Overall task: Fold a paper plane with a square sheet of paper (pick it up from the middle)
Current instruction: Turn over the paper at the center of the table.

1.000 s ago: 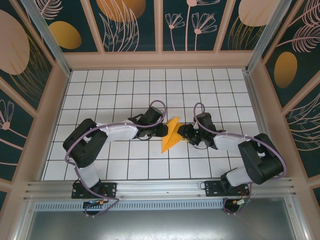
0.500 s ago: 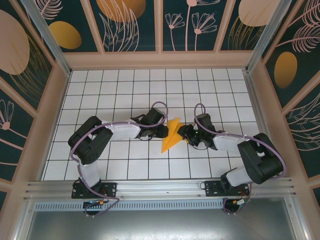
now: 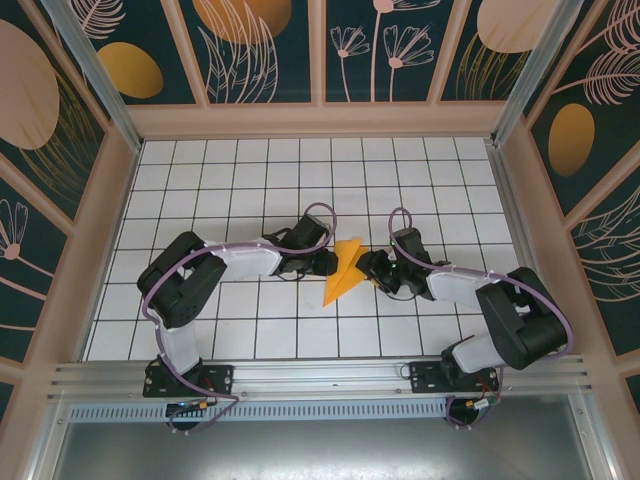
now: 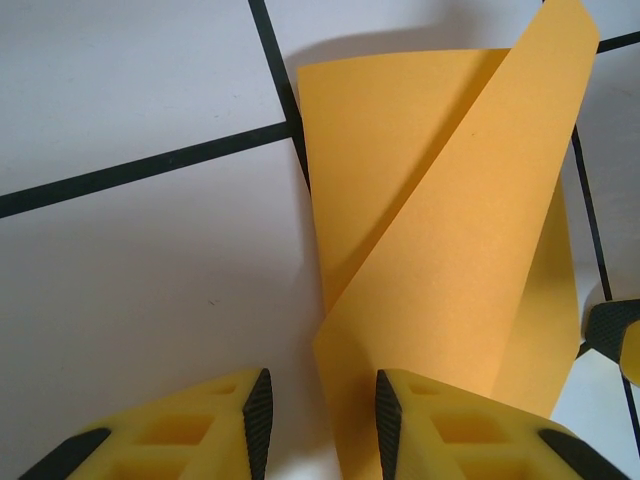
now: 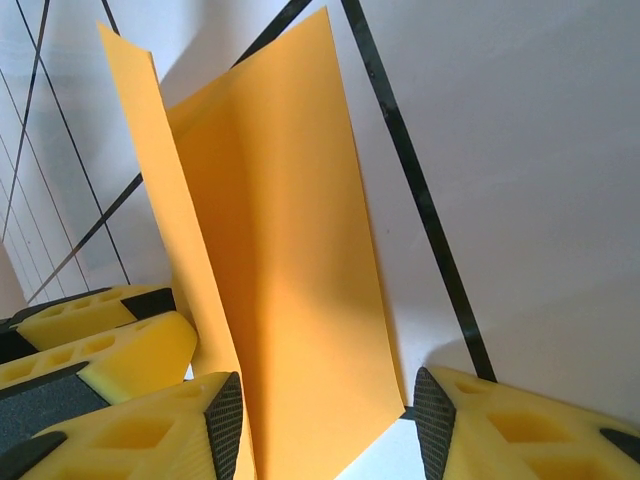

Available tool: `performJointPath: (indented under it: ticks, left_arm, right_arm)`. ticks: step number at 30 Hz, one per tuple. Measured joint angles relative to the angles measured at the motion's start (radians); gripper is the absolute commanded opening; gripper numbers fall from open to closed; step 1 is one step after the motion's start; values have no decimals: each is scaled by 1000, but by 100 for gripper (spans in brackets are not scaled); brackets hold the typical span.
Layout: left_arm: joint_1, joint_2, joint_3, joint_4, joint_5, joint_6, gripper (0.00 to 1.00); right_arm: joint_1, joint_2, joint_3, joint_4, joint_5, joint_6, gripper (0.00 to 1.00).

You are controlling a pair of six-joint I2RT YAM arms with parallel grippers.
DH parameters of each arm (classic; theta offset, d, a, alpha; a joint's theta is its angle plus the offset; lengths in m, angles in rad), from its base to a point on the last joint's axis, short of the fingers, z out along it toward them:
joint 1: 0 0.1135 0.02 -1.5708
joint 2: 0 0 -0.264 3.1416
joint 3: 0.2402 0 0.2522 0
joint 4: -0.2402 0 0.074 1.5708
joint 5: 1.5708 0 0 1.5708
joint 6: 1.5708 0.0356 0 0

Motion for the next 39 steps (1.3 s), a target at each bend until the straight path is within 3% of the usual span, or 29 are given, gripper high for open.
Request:
performJointPath:
  ticks: [34, 39]
  left_arm:
    - [8, 18, 16, -8, 8, 0, 28]
    - [8, 18, 16, -8, 7, -1, 28]
  right_arm:
    - [12, 151, 61, 237, -109, 50, 55]
    - [12, 181, 79, 262, -130, 40, 47]
